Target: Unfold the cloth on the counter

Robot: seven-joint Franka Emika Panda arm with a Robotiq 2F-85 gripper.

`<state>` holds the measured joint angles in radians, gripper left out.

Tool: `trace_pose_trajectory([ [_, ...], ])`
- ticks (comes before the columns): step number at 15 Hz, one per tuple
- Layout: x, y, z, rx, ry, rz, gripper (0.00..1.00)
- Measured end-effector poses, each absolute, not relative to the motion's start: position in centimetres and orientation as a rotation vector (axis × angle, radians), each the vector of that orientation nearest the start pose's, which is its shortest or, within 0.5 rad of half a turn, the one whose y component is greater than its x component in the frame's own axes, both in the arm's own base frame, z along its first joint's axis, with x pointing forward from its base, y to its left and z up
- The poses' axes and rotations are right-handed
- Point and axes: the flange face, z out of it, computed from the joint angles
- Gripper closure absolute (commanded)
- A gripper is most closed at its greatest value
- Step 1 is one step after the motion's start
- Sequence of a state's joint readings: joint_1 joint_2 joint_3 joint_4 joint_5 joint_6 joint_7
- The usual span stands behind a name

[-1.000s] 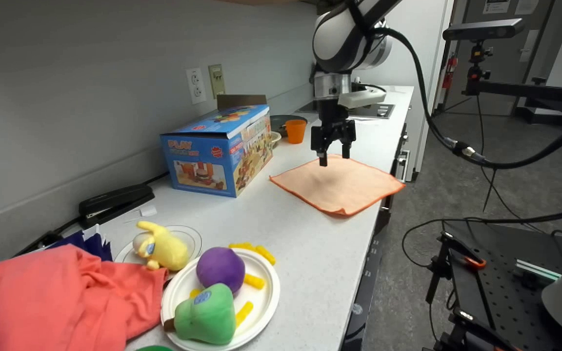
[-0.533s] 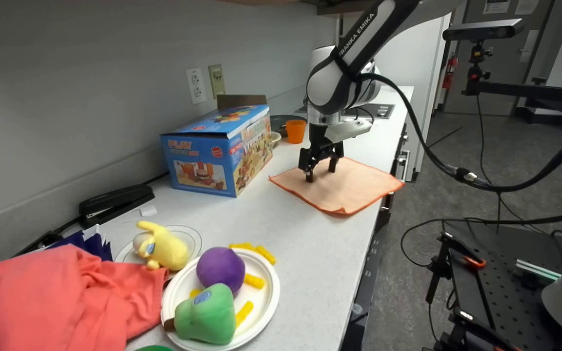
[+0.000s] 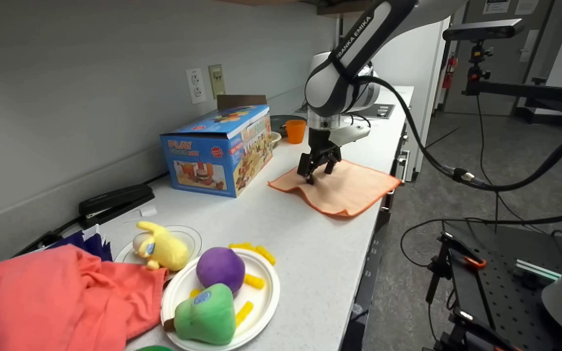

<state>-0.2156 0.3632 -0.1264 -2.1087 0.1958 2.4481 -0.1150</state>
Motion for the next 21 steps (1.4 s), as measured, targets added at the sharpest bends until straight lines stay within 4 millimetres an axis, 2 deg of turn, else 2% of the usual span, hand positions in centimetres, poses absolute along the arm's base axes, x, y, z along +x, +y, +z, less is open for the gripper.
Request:
trace_pose_trajectory([
  [7, 54.5, -17.4, 24.0, -3.067, 0.077, 0.105, 0.00],
  [9, 54.8, -17.0, 24.2, -3.084, 0.012, 0.115, 0.00],
  [13, 55.4, -17.0, 25.1, -3.091, -0.005, 0.119, 0.00],
  [17, 55.0, -18.1, 27.8, -3.070, 0.043, 0.171, 0.00],
  [21, 52.8, -19.5, 32.4, -3.032, 0.105, 0.235, 0.00],
])
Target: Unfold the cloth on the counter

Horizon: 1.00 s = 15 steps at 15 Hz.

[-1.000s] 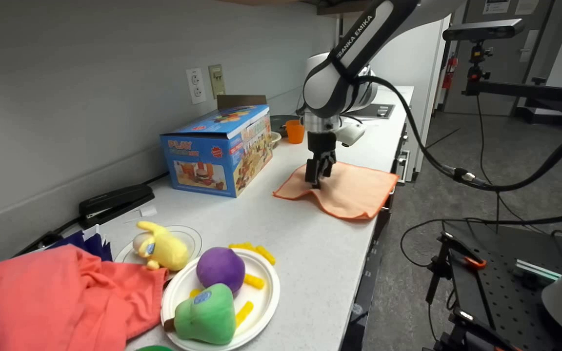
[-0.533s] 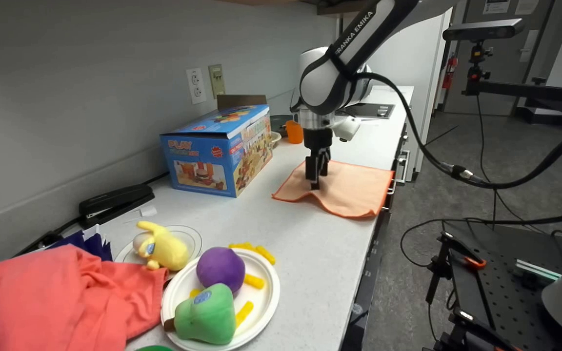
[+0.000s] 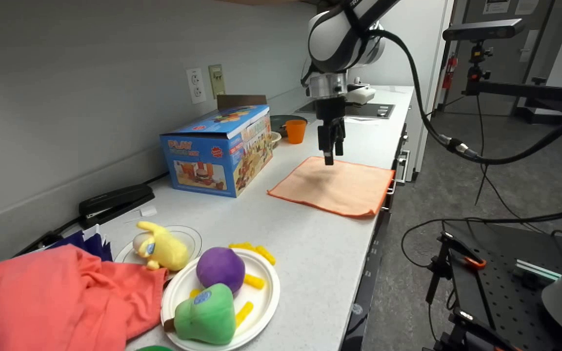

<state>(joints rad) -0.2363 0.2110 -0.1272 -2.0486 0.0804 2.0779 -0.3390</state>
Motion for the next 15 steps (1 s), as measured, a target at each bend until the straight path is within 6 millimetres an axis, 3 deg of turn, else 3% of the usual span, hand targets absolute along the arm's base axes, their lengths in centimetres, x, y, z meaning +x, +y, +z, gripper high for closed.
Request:
trace_pose_trajectory([
  [6, 50.1, -20.1, 39.3, -2.990, 0.175, 0.123, 0.00],
  [9, 48.9, -19.8, 40.5, -2.962, 0.202, 0.076, 0.00],
  [15, 47.0, -19.6, 41.1, -2.910, 0.252, 0.042, 0.00],
])
